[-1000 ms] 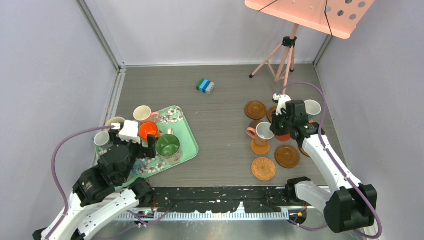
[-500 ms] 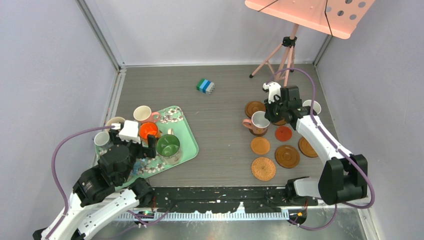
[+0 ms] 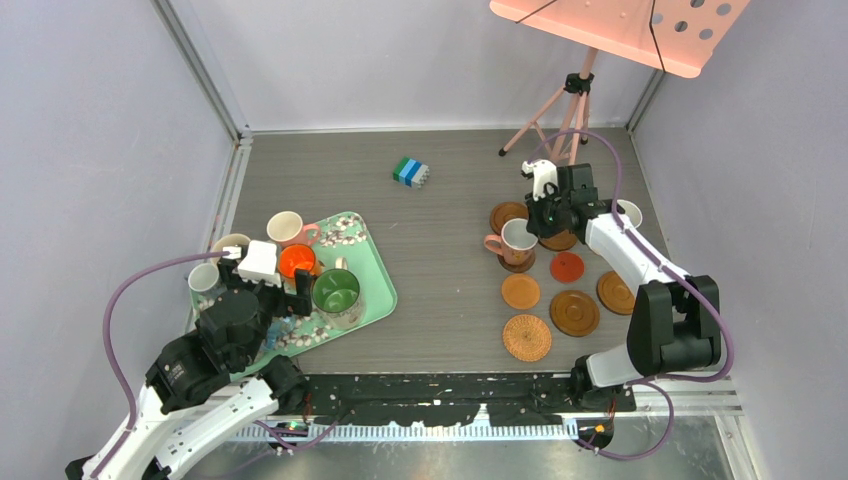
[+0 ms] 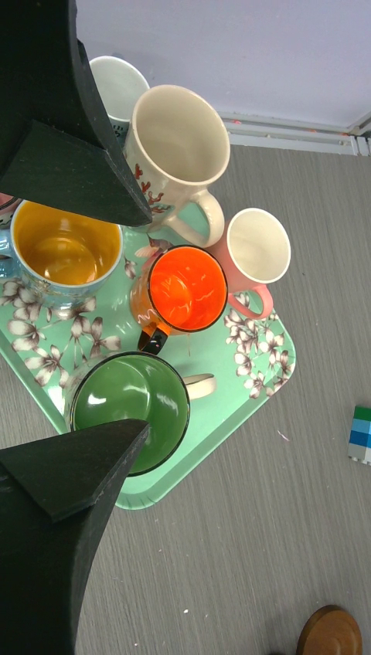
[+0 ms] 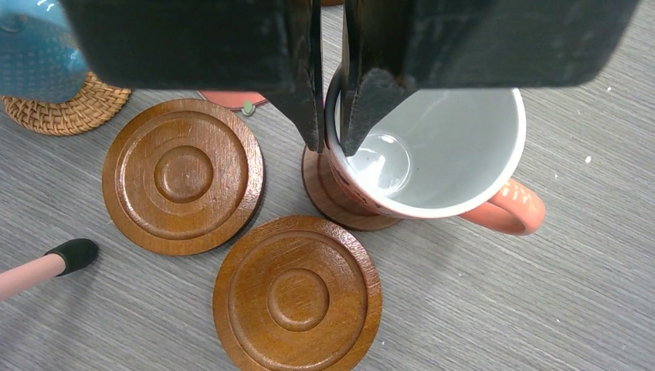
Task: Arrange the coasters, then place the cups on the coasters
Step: Place the cup on the coaster, then pick up the cup from the tray, then place the cup on the coaster.
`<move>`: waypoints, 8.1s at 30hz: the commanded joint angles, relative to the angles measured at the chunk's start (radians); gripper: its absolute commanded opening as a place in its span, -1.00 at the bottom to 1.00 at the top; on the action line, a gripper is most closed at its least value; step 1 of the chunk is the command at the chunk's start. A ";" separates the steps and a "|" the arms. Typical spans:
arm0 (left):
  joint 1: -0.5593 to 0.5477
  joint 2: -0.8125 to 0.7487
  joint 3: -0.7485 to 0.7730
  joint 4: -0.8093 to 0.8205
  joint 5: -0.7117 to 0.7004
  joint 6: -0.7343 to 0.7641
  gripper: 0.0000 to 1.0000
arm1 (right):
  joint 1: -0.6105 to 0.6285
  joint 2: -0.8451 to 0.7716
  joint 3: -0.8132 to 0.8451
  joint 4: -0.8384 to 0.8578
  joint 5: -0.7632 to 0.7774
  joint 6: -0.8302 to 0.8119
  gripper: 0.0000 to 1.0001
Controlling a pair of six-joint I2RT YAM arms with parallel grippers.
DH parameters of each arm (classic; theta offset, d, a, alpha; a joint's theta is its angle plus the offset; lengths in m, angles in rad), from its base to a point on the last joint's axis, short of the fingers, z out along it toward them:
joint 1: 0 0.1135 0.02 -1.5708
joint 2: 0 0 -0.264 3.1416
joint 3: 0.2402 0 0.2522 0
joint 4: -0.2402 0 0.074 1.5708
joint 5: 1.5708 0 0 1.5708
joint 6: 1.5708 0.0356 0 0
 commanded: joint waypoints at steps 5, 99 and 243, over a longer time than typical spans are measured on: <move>0.004 0.012 -0.003 0.047 -0.016 0.007 0.98 | -0.021 0.000 0.056 0.068 -0.061 -0.005 -0.71; 0.004 -0.073 -0.009 0.049 -0.080 -0.004 0.98 | 0.930 0.438 0.899 -0.355 0.445 0.664 -0.89; 0.004 -0.037 -0.010 0.057 -0.031 0.019 0.98 | -0.022 0.364 0.545 -0.147 0.079 0.102 -0.89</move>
